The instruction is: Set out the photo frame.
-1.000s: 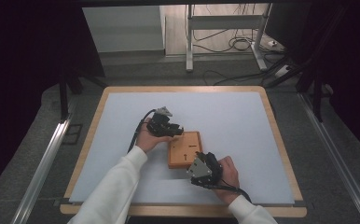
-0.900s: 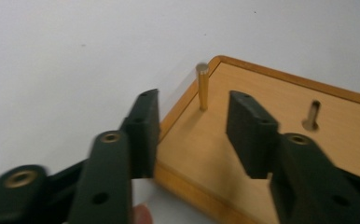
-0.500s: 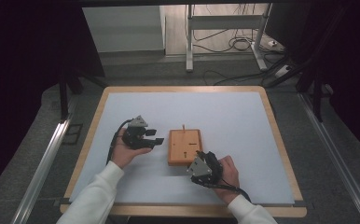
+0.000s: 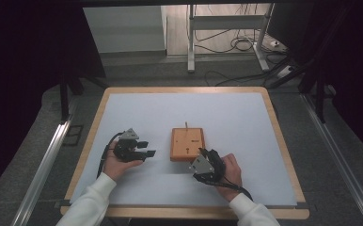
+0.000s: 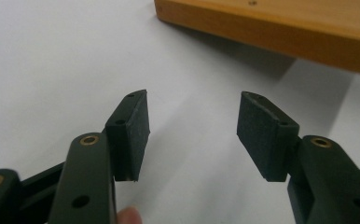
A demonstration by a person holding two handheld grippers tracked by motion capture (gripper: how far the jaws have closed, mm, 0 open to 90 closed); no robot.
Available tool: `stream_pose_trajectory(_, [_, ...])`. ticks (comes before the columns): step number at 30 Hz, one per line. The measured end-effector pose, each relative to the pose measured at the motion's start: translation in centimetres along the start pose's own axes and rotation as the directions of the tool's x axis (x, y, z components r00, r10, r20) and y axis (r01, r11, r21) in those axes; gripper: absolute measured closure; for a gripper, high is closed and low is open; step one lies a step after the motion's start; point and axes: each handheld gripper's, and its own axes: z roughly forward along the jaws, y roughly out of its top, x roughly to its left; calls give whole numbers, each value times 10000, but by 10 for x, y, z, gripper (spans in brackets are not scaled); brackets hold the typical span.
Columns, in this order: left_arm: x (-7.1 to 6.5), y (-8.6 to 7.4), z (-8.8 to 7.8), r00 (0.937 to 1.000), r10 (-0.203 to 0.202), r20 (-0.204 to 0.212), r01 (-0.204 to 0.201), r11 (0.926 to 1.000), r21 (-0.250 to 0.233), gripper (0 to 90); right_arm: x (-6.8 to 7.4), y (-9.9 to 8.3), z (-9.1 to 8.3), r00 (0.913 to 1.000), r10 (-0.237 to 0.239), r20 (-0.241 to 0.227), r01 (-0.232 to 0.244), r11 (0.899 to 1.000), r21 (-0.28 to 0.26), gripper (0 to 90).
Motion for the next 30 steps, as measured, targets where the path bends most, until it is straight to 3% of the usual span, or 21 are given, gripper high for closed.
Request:
stream_pose_trajectory(8, [-2,-3,4,9998,198,7,-199,9996,188,438,-7,5,2,10000,-54,36,54,10000,-6,467])
stream_pose_trajectory(13, [1,-5,2,10000,36,-5,-36,9999,100,439,-14,10,4,9999,-137,-104,139,9998,148,483])
stream_pose_trajectory(30, [6,-9,2,9998,-160,126,159,9998,71,439,-44,35,12,9944,-1007,-331,1027,9924,684,582])
